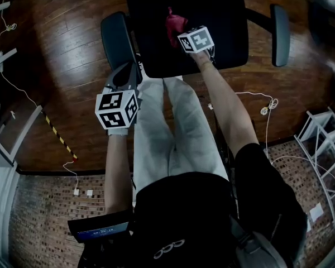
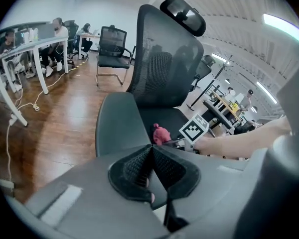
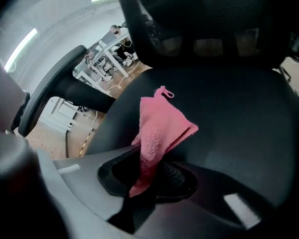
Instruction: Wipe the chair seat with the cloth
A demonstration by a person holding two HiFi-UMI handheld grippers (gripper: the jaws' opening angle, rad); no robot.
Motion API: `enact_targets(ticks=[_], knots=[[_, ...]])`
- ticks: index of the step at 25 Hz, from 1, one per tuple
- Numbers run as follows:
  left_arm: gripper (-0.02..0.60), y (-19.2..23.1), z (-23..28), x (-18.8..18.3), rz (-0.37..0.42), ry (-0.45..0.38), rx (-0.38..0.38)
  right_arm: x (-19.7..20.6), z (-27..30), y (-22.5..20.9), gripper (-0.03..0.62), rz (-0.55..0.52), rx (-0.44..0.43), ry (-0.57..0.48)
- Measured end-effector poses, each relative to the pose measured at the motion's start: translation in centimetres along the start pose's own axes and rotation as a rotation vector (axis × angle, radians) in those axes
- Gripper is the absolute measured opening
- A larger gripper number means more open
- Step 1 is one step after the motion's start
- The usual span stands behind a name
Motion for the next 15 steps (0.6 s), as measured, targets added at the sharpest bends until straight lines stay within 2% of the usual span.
enact_targets(ticks=[4, 10, 15], knots=[[-0.006, -0.1, -0.2, 0.4, 0.009, -0.011, -0.053, 3.4, -2.8, -6.5, 0.064, 0.075, 0.085, 0.018], [-0.006, 0.0, -0.4, 0.4, 0.003, -0.028, -0.09, 7.7, -8.1, -14.6, 0.064, 0.096, 0.264, 0.045], [-0.006, -0.4, -0.4, 0.8, 0.03, -0.04, -0.098, 11.1, -13.0, -19.8, 0.064, 0.21, 0.424, 0.051]])
Point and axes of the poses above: the fingertips, and each gripper's own axes: z forward along the fingers, y to its left, x out of its underside, the point moved 1 cm from there along -z, backward along the fingers, and after that the axes turned 8 degrees about y, right-handed, at the moved point
